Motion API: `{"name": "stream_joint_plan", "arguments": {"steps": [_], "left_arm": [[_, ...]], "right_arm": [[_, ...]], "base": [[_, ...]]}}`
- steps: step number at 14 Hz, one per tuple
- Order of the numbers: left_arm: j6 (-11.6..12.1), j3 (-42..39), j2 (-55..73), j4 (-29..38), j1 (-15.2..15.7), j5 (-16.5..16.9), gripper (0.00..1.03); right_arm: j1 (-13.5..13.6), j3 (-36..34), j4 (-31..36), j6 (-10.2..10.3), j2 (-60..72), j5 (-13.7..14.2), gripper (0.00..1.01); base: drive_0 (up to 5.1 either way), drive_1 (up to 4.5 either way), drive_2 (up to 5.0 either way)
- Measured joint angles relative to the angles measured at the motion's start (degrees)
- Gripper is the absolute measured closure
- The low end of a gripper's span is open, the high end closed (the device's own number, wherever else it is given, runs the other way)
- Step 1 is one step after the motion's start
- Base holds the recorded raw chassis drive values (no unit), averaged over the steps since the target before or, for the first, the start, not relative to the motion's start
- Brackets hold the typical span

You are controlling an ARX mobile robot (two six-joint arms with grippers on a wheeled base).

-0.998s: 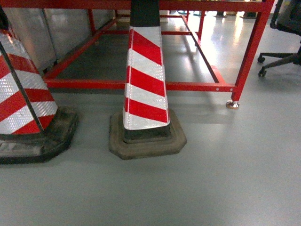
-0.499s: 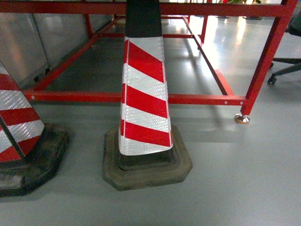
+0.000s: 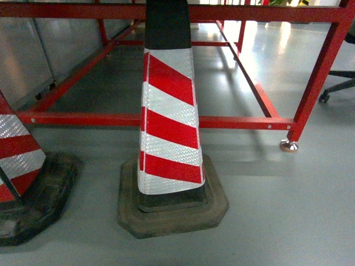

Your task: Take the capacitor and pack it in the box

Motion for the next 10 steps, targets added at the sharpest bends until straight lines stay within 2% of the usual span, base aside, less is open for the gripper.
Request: {"name": "stream_joint_plan", "arguments": {"steps": [10], "left_arm": [[-0.1, 0.0, 0.0, 0.0, 0.0, 0.0, 0.59]], "right_arm": [[0.0, 0.0, -0.1, 0.0, 0.0, 0.0, 0.03]], "base": [[0.0, 0.00, 0.0]]}}
